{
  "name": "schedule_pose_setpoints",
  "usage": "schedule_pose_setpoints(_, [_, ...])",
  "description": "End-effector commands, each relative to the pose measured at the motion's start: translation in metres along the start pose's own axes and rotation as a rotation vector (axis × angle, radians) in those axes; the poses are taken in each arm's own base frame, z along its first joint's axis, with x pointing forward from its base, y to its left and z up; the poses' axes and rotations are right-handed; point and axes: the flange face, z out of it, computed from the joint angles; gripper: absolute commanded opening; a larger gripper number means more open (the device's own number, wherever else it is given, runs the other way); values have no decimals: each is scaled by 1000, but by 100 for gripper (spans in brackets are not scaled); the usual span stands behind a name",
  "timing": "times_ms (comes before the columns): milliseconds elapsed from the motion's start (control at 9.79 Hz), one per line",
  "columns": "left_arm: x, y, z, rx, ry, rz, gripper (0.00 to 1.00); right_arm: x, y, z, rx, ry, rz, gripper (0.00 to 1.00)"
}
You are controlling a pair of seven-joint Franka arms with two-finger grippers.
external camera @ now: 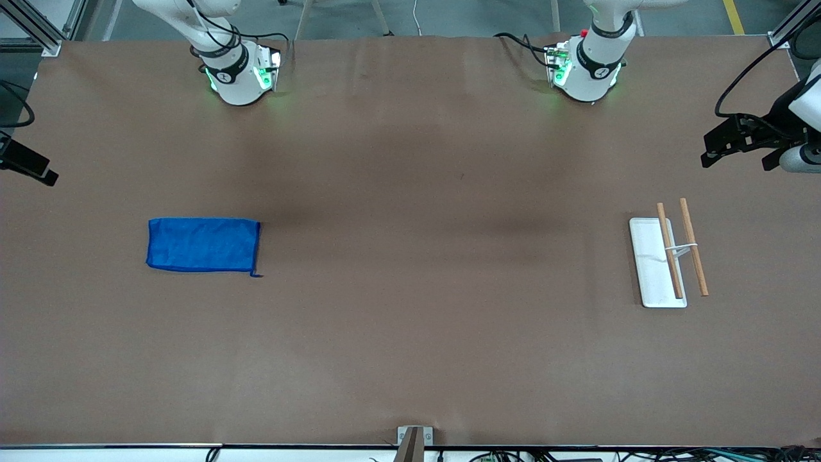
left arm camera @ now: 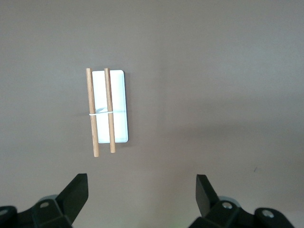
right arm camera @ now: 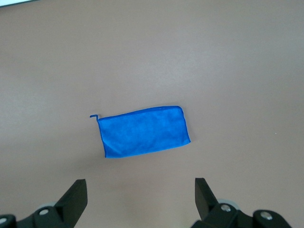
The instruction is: Right arm passes towel to left arm to hang
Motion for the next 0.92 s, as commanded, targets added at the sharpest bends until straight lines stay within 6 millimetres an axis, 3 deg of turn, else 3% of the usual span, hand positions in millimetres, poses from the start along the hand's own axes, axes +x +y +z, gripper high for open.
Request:
schedule_pose_setpoints(0, [0, -1, 12, -6, -27, 7, 100, -3, 1, -3, -1, 10, -5, 100])
schedule_pose_setpoints(409, [3, -1, 11, -3, -22, 1, 100, -1, -2, 4, 0, -2, -30, 100])
schedule_pose_setpoints(613, [4, -2, 11, -5, -16, 0, 100, 12, 1, 51, -4, -46, -65, 100])
schedule_pose_setpoints(818, [4, -5, 11, -5, -16, 1, 100, 19, -8, 140, -4, -69, -111, 100])
